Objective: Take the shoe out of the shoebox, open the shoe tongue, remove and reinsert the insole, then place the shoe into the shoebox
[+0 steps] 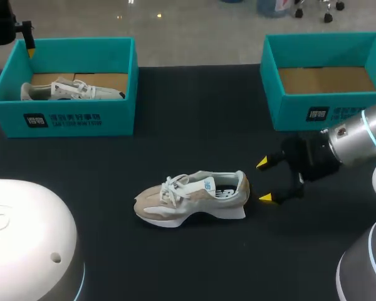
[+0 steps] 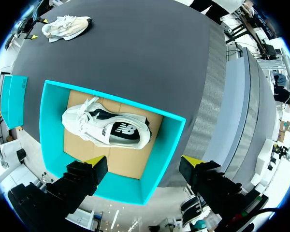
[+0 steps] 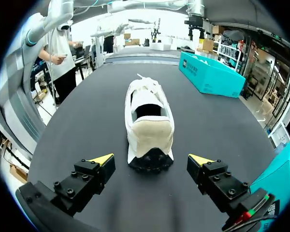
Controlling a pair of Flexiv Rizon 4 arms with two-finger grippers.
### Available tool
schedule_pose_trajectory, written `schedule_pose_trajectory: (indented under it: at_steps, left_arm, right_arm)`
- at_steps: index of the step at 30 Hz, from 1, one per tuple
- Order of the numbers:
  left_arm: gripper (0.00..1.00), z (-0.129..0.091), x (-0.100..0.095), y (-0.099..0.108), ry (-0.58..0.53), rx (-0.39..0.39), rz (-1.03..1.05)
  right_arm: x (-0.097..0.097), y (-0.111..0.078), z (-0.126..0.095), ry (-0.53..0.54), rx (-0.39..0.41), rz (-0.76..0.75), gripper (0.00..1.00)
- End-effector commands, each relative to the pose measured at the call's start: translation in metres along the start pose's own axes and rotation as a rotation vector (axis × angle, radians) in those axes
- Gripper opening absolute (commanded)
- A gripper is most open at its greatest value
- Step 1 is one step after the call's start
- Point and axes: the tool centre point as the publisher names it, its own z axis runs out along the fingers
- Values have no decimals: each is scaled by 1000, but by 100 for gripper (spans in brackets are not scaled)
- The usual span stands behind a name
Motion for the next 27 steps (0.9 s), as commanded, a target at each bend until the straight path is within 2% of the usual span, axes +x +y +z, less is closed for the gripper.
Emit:
schedule_pose_trajectory:
  at_steps: [1,10,20,27]
  left_arm:
    - [100,-1,0,-1,1,-1,0]
    - [100,-1,0,-1,1,-1,0]
    - [100,-1,0,-1,1,-1,0]
    - [100,-1,0,-1,1,-1,0]
  right_arm:
    - [-2,-6,-2,-3,-53,-5,100]
    - [-4,-21,11,0,-48,8,100]
    - [-10,-19,36,43,-38,-27,100]
    - [-7,-13,50,75,-42,-45,100]
